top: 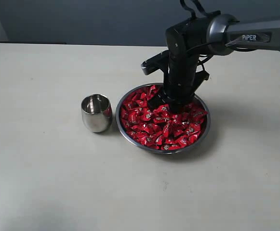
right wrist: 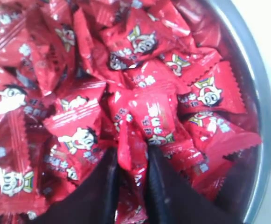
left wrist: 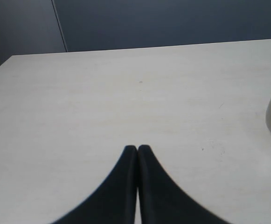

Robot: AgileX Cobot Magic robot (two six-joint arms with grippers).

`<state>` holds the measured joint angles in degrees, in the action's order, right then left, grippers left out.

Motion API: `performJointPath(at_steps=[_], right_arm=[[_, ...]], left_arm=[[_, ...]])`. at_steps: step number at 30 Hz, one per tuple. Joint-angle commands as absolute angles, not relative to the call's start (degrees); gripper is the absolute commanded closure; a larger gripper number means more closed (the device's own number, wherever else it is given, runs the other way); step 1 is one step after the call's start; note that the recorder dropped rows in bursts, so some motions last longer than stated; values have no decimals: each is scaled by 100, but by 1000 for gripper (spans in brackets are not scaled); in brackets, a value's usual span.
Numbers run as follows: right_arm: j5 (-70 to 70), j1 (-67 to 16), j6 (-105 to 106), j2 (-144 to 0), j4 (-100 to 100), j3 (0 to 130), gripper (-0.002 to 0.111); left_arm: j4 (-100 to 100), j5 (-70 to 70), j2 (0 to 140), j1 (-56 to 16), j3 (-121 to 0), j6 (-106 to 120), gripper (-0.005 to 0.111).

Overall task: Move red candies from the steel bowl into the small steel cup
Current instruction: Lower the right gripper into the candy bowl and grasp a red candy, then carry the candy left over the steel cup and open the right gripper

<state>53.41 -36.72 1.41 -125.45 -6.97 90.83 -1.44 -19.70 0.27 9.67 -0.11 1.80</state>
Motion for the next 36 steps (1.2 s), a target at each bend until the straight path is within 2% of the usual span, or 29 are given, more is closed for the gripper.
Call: performJointPath(at_steps=[1,12,20,36], right_arm=[[5359,-3668,135,-12232,-768,9113,109],[5299,-3668,153,-11509,-532,9113,109],[4879,-3766,1416,-11251,1503,9191,109],[5344,-4727,1647,-12313,1829,10759,109]], left_arm=[[-155,-1914,0,977,0,168,106],[-155,-1914,0,977,0,168,106],[-155,-1914,0,977,0,168,106],[-155,-1914,0,977,0,168,106]])
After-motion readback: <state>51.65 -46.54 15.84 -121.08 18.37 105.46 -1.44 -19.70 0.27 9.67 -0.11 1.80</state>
